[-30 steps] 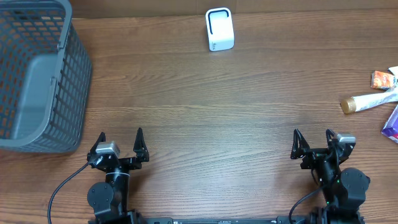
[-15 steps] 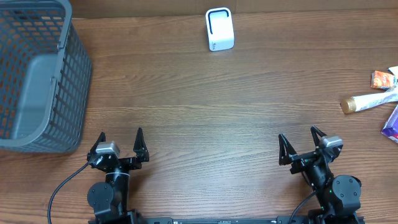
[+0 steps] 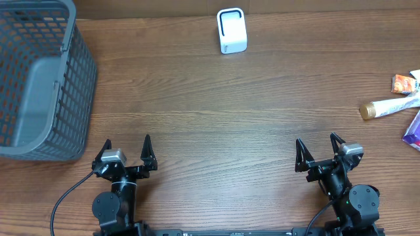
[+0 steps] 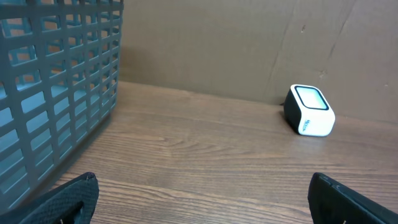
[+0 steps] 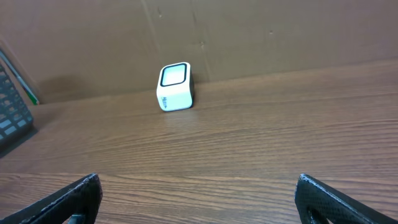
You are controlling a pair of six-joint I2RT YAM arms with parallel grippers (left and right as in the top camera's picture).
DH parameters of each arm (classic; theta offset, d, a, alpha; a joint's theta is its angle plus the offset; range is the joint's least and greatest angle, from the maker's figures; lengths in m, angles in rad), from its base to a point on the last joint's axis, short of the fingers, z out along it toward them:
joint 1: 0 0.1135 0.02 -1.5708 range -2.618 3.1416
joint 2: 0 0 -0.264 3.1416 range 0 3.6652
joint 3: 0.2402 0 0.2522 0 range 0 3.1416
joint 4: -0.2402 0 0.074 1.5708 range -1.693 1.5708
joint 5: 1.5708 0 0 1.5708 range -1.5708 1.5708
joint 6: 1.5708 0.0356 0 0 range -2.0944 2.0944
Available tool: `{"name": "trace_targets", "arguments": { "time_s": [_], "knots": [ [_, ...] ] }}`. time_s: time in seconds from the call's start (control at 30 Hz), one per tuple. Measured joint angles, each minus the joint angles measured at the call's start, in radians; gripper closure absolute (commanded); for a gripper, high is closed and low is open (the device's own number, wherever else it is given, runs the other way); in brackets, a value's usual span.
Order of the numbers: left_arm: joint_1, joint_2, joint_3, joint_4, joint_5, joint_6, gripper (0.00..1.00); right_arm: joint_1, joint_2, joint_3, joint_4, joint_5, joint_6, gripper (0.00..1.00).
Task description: Scan the item barcode
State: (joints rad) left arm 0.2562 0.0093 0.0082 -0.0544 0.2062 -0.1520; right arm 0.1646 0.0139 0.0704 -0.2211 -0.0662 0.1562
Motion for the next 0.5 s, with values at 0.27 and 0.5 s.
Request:
{"name": "trace_targets", "arguments": {
  "time_s": [0.27,0.5],
  "knots": [
    [-0.068,0.0,0.0,0.0,-0.001,0.0,0.0,0.0,0.0,0.0,0.0,0.003,0.0,0.0],
    [-0.118,0.0,0.0,0.0,0.0,-0.003,0.0,0.002,0.0,0.0,0.0,0.003,0.001,0.0]
  ]
}}
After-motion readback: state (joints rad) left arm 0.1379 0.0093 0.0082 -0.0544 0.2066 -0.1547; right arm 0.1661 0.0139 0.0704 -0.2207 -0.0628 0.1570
